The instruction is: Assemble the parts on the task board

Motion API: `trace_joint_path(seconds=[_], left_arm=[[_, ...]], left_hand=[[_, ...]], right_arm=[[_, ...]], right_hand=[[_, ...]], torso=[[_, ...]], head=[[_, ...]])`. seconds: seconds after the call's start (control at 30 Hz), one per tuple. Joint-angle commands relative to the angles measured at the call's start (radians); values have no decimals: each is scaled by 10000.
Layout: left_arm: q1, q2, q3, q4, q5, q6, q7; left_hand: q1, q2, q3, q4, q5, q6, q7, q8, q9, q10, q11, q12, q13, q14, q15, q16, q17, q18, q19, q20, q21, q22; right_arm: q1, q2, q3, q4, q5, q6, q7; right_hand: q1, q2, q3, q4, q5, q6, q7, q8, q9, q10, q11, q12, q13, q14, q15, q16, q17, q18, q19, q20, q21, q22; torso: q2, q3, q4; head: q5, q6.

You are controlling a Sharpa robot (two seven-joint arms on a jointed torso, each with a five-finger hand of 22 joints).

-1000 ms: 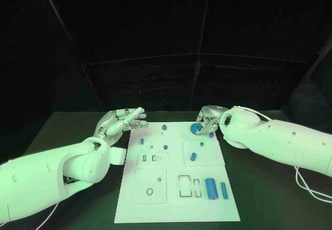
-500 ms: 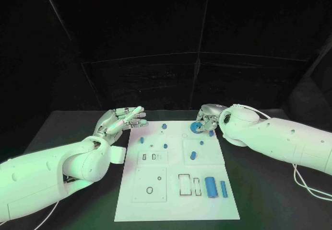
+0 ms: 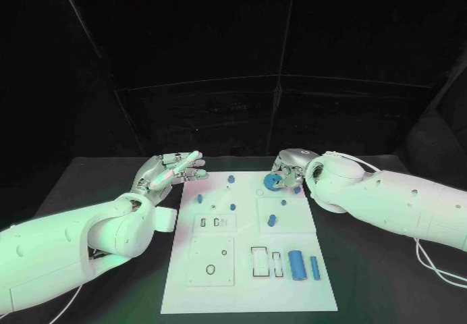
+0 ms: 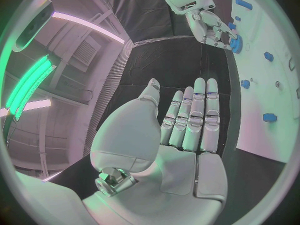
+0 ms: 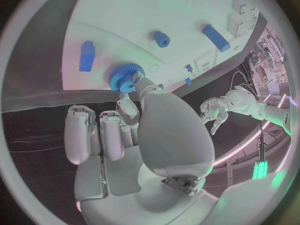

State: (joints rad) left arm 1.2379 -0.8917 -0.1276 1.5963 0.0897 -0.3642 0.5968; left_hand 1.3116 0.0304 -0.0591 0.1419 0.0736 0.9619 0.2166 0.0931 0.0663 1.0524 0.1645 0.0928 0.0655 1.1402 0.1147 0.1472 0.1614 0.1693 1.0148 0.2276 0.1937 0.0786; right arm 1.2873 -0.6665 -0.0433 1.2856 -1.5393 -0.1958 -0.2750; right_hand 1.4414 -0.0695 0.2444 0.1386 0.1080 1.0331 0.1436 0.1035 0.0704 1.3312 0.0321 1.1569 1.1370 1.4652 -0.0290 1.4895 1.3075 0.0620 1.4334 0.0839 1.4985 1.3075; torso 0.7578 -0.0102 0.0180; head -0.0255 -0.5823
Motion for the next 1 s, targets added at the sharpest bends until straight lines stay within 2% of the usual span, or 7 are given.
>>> trace_joint_path(seconds=[0.03, 0.23, 0.37, 0.6, 0.77, 1.0], left_arm=[[15, -10, 8, 2, -46, 93, 37], [15, -21, 8, -14, -46, 83, 41], [16, -23, 8, -30, -46, 75, 45], [17, 1, 8, -55, -47, 74, 50], [17, 24, 8, -81, -47, 62, 55], [16, 51, 8, -111, -47, 50, 61]], left_hand=[[-17, 101, 1, -52, -41, 26, 31, -39, -13, 3, 28, -19, -15, -3, 34, -27, 14, 136, 95, -1, -63, -17], [-17, 101, 1, -52, -41, 26, 31, -39, -13, 3, 28, -19, -15, -3, 34, -27, 14, 136, 95, -1, -63, -17], [-17, 101, 1, -52, -41, 26, 31, -39, -13, 3, 28, -19, -15, -3, 34, -27, 14, 136, 95, -1, -63, -17], [-14, 108, 3, -59, -41, 28, 31, -42, -13, 4, 28, -22, -14, -3, 35, -34, 16, 136, 97, -1, -69, -20], [-15, 114, 3, -61, -41, 29, 32, -43, -12, 6, 28, -24, -14, -3, 35, -37, 17, 136, 98, 0, -73, -22], [-14, 118, 4, -62, -40, 31, 32, -44, -12, 6, 28, -25, -14, -3, 36, -40, 17, 136, 98, 0, -76, -24]], right_arm=[[24, -80, 9, 433, -522, -895, -72], [23, -114, 11, 1185, -1050, -1380, -303], [22, 134, 9, 1360, -1278, -1507, -371], [-33, 944, -7, 979, -1485, -1563, -360], [-132, 1440, -16, 634, -1518, -1495, -284], [-263, 1940, -30, 276, -1669, -1248, -197]], right_hand=[[-58, 74, 67, -22, 71, 584, -255, 182, 116, 104, 8, 56, 29, 666, -53, 49, 594, -186, 34, -33, 58, 676], [-122, 37, 78, -29, 86, 608, -265, 177, 111, 136, 0, 88, 64, 671, -61, 57, 615, -196, 67, -42, 74, 722], [-145, 24, 85, -34, 89, 619, -269, 176, 109, 155, -4, 111, 89, 672, -64, 58, 620, -203, 89, -46, 86, 755], [-233, 1, 99, -21, 102, 628, -270, 159, 98, 170, -7, 114, 98, 673, -70, 57, 619, -205, 95, -54, 89, 763], [-252, -5, 110, -23, 119, 621, -271, 148, 93, 172, -8, 114, 101, 671, -71, 54, 612, -204, 92, -56, 88, 759], [-265, -14, 119, -29, 135, 611, -268, 136, 87, 168, -8, 106, 96, 671, -72, 53, 610, -203, 91, -58, 87, 756]], torso=[[-12, -2, -6], [0, -6, 4], [10, -2, 8], [26, -7, 33], [45, 6, 52], [32, -5, 29]], head=[[2, 8], [11, 71], [23, 86], [50, 81], [64, 57], [90, 12]])
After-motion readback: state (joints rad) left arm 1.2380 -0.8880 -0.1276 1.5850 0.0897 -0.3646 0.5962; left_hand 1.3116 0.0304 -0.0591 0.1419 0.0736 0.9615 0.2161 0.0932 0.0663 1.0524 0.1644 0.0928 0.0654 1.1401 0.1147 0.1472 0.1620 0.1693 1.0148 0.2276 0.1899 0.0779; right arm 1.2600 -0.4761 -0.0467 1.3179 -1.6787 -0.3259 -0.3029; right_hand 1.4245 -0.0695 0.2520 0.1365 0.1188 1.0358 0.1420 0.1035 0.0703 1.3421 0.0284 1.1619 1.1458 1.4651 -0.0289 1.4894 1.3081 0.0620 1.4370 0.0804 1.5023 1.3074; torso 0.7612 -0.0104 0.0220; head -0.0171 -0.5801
